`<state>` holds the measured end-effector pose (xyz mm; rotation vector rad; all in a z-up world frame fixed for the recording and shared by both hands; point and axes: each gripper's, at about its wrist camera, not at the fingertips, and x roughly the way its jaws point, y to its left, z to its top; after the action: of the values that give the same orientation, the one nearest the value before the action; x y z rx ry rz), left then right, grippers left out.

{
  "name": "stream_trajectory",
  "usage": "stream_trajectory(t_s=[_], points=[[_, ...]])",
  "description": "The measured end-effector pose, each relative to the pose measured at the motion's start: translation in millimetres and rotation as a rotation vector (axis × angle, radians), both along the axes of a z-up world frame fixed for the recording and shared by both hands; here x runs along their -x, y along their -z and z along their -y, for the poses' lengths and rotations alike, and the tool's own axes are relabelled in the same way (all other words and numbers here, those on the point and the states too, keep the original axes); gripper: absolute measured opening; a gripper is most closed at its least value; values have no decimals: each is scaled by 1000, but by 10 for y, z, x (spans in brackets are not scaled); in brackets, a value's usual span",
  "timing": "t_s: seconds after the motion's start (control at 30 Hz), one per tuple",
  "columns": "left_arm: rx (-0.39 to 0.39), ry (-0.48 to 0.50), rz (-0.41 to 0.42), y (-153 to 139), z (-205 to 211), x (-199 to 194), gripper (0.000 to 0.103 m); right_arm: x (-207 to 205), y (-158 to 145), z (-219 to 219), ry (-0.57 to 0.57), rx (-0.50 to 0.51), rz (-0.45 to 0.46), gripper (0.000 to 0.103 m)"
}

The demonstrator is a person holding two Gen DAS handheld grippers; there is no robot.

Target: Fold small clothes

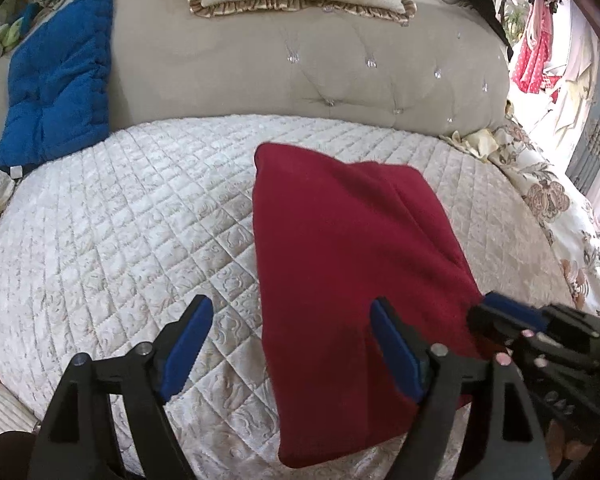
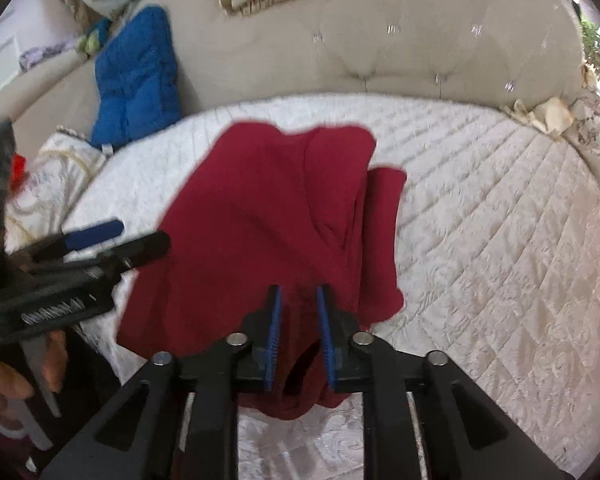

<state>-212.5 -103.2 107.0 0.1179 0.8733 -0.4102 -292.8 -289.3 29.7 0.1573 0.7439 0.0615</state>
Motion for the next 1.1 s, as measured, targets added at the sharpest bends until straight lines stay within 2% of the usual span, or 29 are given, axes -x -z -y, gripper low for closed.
stream_trajectory(t_s=[0.07,0.13,0.3,0.5,0.7,1.1], points=[[4,-3,14,-51,-8,22,84,43,-110,9,18,-22,31,14],[6,-5,31,-95,-16,45,84,64,-186,17,35,-27,55,15],[-5,-11,100,-236,-40,132,90,81,-305,21,84,-21,82,26],[15,-13,120,-339,-77,178,91,120,-431,-47,117,31,124,37],[18,-25,139,-393,-109,198,91,135,-514,-32,134,8,149,39],[7,-41,151,-392,-133,200,91,114,-487,-43,139,27,140,39]])
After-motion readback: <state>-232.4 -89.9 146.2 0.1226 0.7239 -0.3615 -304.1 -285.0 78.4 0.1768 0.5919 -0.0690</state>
